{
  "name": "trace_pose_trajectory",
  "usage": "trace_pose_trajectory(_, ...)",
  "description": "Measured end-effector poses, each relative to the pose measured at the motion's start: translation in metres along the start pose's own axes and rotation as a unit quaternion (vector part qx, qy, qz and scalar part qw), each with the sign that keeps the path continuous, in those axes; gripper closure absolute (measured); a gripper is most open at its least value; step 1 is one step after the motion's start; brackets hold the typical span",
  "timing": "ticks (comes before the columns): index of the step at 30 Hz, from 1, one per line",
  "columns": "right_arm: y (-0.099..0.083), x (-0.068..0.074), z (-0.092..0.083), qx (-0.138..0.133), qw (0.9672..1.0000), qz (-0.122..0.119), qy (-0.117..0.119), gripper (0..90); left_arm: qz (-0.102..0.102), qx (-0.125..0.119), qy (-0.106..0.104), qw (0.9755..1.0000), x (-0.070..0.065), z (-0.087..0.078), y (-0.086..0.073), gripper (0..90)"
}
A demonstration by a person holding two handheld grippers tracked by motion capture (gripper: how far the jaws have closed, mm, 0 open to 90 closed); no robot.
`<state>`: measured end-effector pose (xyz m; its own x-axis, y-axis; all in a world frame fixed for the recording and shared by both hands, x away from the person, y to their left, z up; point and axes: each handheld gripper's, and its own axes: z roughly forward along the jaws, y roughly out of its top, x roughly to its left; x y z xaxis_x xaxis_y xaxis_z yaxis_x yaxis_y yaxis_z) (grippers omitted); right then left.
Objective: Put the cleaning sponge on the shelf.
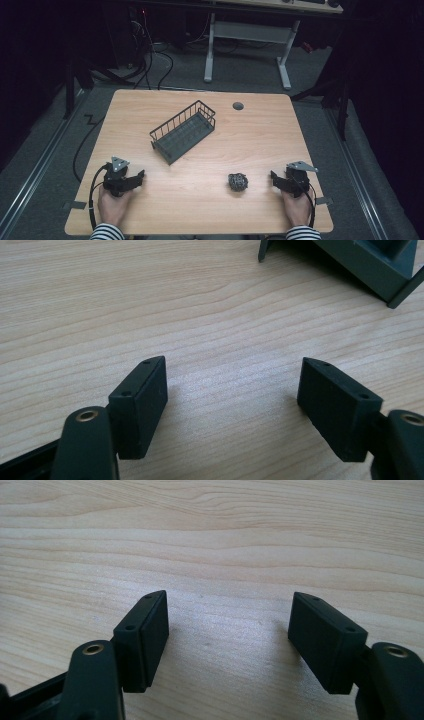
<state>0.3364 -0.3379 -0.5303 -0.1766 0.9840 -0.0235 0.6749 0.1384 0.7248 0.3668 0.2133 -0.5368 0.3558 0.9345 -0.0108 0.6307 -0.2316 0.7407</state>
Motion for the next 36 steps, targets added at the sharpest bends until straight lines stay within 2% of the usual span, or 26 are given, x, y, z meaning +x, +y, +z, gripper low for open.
trace_pose_trajectory(9,0.000,0.001,0.000,-0.001,1.0000,-0.003,0.005,32.2,-0.001,-0.001,-0.003,1.0000,0.000,0.000,0.000,28.4)
trace_pose_trajectory(12,0.000,0.001,0.000,-0.001,1.0000,-0.003,0.006,32.0,0.003,0.003,-0.008,1.0000,-0.001,0.002,0.001,22.9)
trace_pose_trajectory(14,0.000,0.001,0.000,-0.001,1.0000,-0.003,0.006,32.1,0.004,0.003,-0.009,0.9999,0.000,0.002,0.001,22.9)
trace_pose_trajectory(26,0.000,0.001,0.000,-0.002,0.9999,-0.008,0.010,32.2,0.010,0.003,-0.008,0.9999,-0.003,0.001,0.003,30.6)
trace_pose_trajectory(32,0.000,0.001,0.000,-0.002,0.9999,-0.008,0.010,31.9,-0.003,-0.005,-0.016,0.9999,-0.002,-0.003,0.008,30.2)
trace_pose_trajectory(36,0.000,0.002,0.000,-0.001,0.9999,-0.009,0.011,31.9,-0.007,-0.010,-0.031,0.9995,-0.002,-0.008,0.015,29.8)
